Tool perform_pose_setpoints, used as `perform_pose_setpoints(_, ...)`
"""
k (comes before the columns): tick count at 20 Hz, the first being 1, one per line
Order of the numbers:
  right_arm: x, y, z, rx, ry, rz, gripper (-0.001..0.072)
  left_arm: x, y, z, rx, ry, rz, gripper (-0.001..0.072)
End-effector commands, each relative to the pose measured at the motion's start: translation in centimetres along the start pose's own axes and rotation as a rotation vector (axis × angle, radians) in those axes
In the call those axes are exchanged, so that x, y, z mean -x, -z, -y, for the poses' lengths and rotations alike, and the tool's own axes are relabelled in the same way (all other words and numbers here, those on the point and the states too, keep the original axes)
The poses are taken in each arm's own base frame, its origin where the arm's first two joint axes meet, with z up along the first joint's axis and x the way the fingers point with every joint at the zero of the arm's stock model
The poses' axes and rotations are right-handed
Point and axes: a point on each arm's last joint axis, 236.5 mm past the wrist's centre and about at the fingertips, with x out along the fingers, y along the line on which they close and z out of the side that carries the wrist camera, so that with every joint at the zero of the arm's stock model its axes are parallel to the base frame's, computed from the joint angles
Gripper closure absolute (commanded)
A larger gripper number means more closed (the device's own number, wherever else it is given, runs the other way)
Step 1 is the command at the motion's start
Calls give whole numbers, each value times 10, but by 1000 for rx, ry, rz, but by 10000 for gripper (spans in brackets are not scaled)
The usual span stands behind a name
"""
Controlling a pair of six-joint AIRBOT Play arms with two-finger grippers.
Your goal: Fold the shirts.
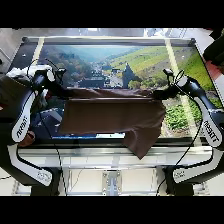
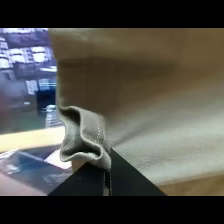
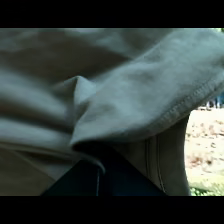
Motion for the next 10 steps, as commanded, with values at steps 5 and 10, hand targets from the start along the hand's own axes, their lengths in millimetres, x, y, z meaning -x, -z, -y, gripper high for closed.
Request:
perform_pose_setpoints(5,37,20,-18,11,-39,-106,349,32,26,11,-6,25,-71,107)
perform_pose_setpoints(10,171,51,19,-3,122,-7,344,153,36,-13,55,-25,198,107)
